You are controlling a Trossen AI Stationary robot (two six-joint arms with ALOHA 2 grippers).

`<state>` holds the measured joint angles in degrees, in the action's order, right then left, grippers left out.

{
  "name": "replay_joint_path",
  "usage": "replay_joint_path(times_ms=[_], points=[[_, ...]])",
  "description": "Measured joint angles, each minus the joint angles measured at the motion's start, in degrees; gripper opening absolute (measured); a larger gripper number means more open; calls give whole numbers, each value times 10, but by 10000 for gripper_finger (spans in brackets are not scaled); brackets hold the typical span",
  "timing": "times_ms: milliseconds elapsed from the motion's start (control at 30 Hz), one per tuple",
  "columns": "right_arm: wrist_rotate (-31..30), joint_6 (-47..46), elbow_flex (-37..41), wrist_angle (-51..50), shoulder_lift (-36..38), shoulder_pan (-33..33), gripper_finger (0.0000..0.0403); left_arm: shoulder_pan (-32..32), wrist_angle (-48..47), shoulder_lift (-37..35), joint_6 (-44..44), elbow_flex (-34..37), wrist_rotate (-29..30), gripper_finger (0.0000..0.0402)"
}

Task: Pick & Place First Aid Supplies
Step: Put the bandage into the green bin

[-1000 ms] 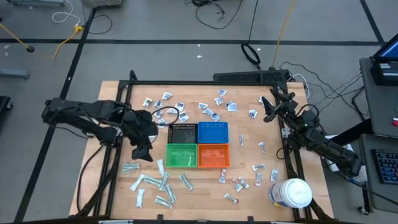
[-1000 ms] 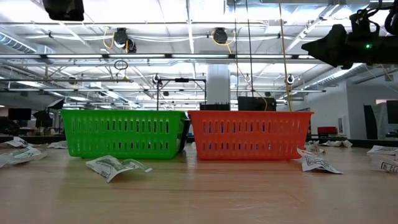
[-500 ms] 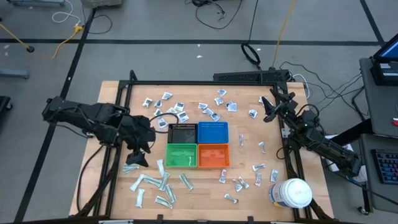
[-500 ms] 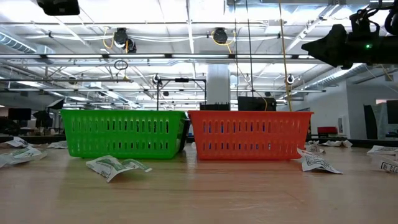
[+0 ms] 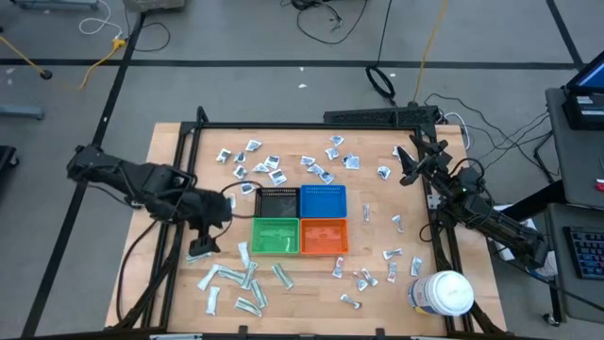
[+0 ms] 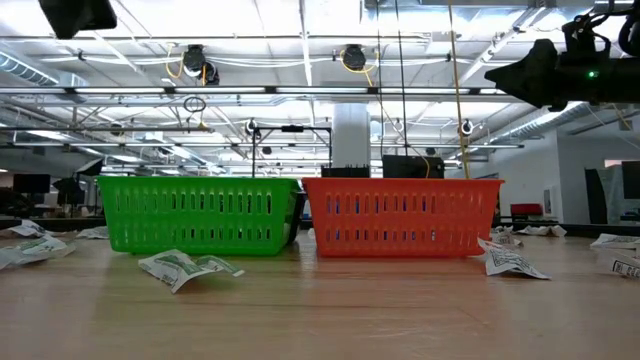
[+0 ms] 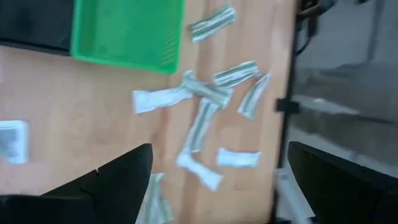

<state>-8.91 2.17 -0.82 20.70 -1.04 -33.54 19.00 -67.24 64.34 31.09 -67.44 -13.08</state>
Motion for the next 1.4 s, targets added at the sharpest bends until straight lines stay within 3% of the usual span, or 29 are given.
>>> replay_joint_path(times_ms=[200, 667, 1133, 1400], points=[[0, 0, 0, 1, 0, 0, 263, 71, -27, 15, -18, 0, 79, 379], [0, 0, 0, 0, 0, 0, 263, 195, -39, 104, -95, -32, 150, 379], [0, 0, 0, 0, 0, 0, 263, 226, -33, 203, -82, -50, 158, 379], [0, 0, 0, 0, 0, 0, 263, 239, -10, 245, -79, -26, 161, 379]])
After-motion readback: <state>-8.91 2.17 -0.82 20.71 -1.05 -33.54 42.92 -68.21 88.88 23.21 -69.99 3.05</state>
